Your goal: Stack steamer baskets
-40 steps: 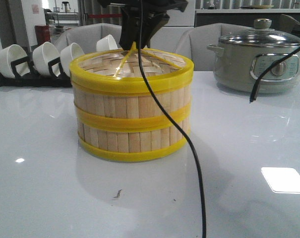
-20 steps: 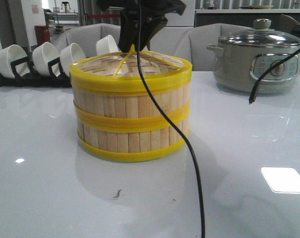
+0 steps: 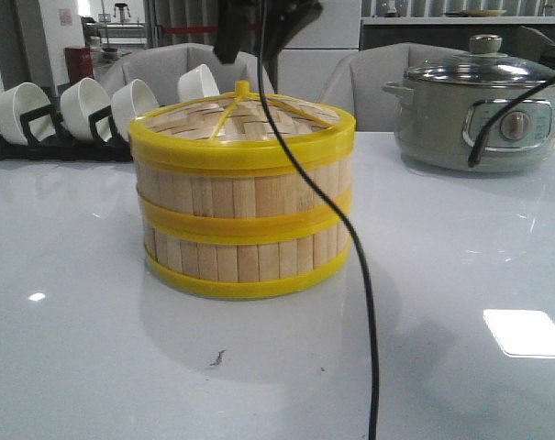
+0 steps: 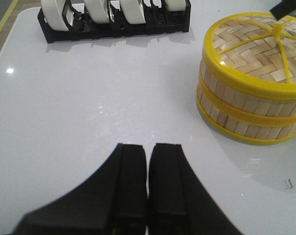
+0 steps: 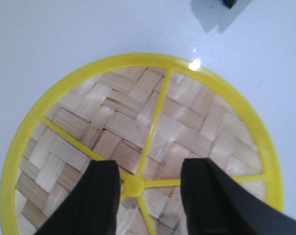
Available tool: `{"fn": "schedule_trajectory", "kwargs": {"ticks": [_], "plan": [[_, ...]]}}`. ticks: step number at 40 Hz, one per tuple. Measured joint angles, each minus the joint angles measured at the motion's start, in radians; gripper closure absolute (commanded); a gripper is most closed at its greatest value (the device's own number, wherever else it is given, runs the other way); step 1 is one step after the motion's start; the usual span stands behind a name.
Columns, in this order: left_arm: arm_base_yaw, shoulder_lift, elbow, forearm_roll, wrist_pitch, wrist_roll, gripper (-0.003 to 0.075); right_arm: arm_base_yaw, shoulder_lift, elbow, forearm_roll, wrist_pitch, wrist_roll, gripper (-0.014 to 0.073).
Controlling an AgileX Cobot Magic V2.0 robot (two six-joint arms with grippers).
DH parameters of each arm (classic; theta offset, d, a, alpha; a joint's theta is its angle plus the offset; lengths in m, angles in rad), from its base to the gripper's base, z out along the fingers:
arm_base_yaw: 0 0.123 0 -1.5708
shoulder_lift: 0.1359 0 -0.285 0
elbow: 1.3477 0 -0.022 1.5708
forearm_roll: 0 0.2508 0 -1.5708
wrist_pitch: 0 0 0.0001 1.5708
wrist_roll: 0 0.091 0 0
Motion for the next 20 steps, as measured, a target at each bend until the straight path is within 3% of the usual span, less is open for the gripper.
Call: {"fn": "schedule_trajectory", "kwargs": {"ticks": [10,20], "plan": [[0.0,0.0,0.0,0.0,0.0,0.0,0.0616,-0.145,-0.231,0.095,-0.002,-0.055,0.0,0.0188],[0.0,0.0,0.0,0.0,0.0,0.0,0.0616,-0.397,-0.636,0.567,-0.01,-0.276,0.0,0.0188]]}}
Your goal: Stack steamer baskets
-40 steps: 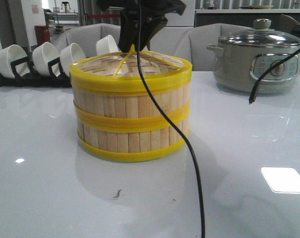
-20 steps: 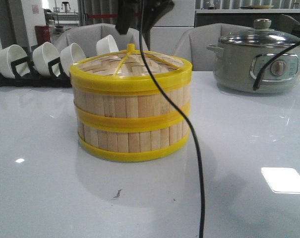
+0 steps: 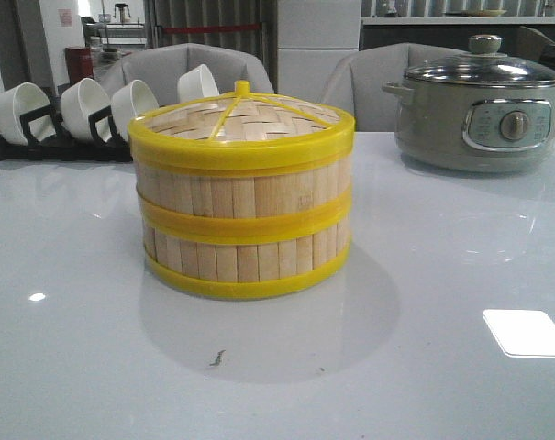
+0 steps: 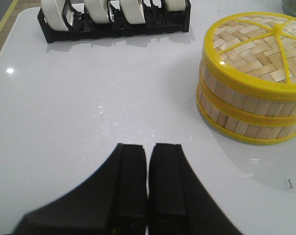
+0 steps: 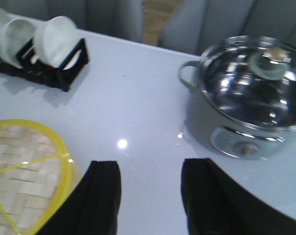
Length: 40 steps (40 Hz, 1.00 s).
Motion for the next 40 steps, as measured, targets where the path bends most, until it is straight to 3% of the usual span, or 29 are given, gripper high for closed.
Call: {"fn": "schedule_trajectory", "kwargs": {"ticks": [8,24,33,40], "plan": [[0.0,0.0,0.0,0.0,0.0,0.0,0.0616,-0.133,-0.342,0.438,-0.006,-0.167,0.0,0.0188],[0.0,0.0,0.0,0.0,0.0,0.0,0.0616,-0.135,-0.894,1.117,-0.006,-0.497,0.0,0.0188],[0.0,0.0,0.0,0.0,0.0,0.0,0.0616,-0.149,-1.06,1.348,-0.004,-0.598,0.0,0.0188],[0.0,0.0,0.0,0.0,0.0,0.0,0.0616,-0.152,-1.072,1.405,-0.004,-0.635,0.0,0.0225]]}}
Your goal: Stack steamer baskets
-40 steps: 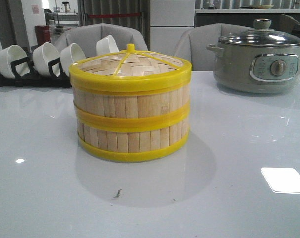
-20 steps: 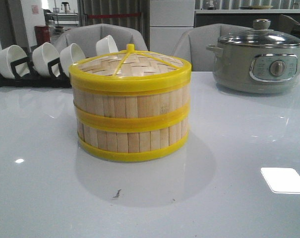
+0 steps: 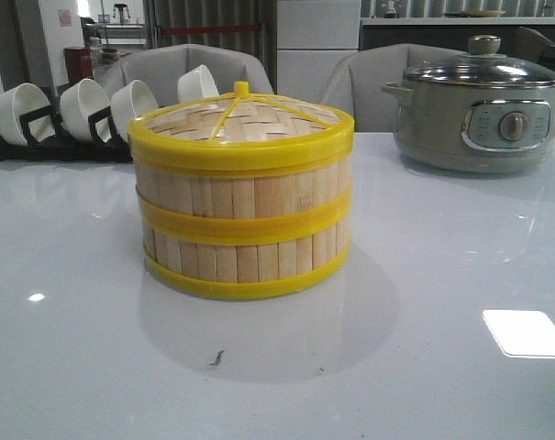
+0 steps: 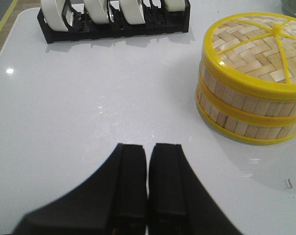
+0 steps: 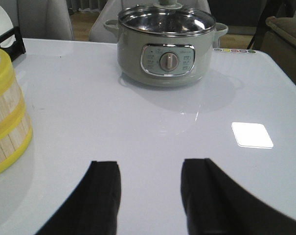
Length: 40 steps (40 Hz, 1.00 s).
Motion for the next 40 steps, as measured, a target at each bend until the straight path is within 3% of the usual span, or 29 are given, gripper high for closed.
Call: {"fn": "schedule_trajectory", "kwargs": {"ticks": [2,5,6,8,40], "plan": [[0.0,0.0,0.0,0.0,0.0,0.0,0.0616,0.0,-0.002,0.0,0.0,-0.019,0.0,0.0307],[0.0,0.0,0.0,0.0,0.0,0.0,0.0616,0.0,-0.004,0.0,0.0,-0.036,0.0,0.0564],[0.0,0.0,0.0,0.0,0.0,0.0,0.0616,0.0,-0.005,0.0,0.0,-0.038,0.0,0.0579],[0.0,0.0,0.0,0.0,0.0,0.0,0.0616,0.0,-0.005,0.0,0.002,-0.039,0.0,0.0534],[0.0,0.0,0.0,0.0,0.0,0.0,0.0616,0.0,-0.005,0.0,0.002,-0.042,0.0,0.0533]]}}
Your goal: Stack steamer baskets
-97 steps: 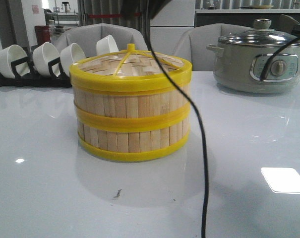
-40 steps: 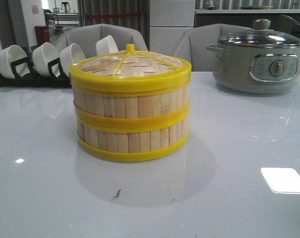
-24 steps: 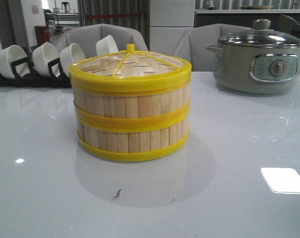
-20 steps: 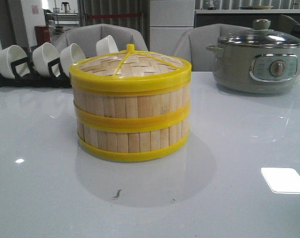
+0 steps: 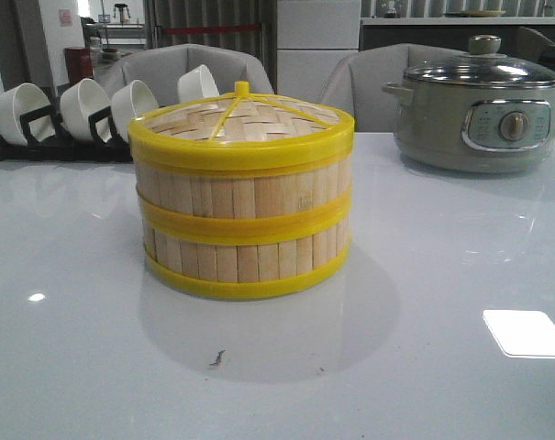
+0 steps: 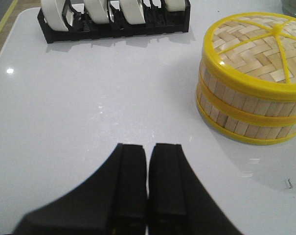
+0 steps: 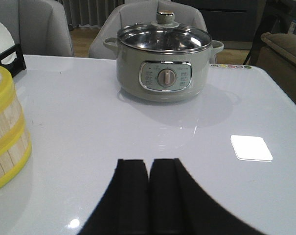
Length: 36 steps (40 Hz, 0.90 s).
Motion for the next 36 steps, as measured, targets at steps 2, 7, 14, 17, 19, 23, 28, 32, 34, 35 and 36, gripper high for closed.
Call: {"fn": "schedule_trajectory", "kwargs": {"ticks": [2,7,14,17,19,23,28,32,34,35,36], "plan": [[0.0,0.0,0.0,0.0,0.0,0.0,0.0616,0.0,0.0,0.0,0.0,0.0,0.0,0.0533],[0.0,0.0,0.0,0.0,0.0,0.0,0.0616,0.0,0.0,0.0,0.0,0.0,0.0,0.0533],[0.0,0.0,0.0,0.015,-0.005,0.0,0.0616,0.0,0.0,0.0,0.0,0.0,0.0,0.0533],[0.0,-0.008,0.004,0.026,-0.047,0.0,0.0616,0.0,0.0,0.0,0.0,0.0,0.0,0.0533],[0.01,-0.024,0.016,0.026,-0.114,0.0,0.0616,0.0,0.0,0.0,0.0,0.0,0.0,0.0533],[0.043,-0.078,0.079,0.008,-0.289,0.0,0.0616,0.0,0.0,0.0,0.0,0.0,0.0,0.0533],[0.106,-0.178,0.247,-0.058,-0.557,0.0,0.0616,0.0,0.0,0.0,0.0,0.0,0.0,0.0533],[0.155,-0.269,0.398,-0.114,-0.664,0.0,0.0616,0.0,0.0,0.0,0.0,0.0,0.0,0.0533],[0.175,-0.311,0.463,-0.137,-0.69,0.0,0.0616,0.0,0.0,0.0,0.0,0.0,0.0,0.0533],[0.183,-0.328,0.488,-0.145,-0.699,0.0,0.0616,0.0,0.0,0.0,0.0,0.0,0.0,0.0533],[0.193,-0.349,0.52,-0.153,-0.704,0.0,0.0616,0.0,0.0,0.0,0.0,0.0,0.0,0.0533]]}}
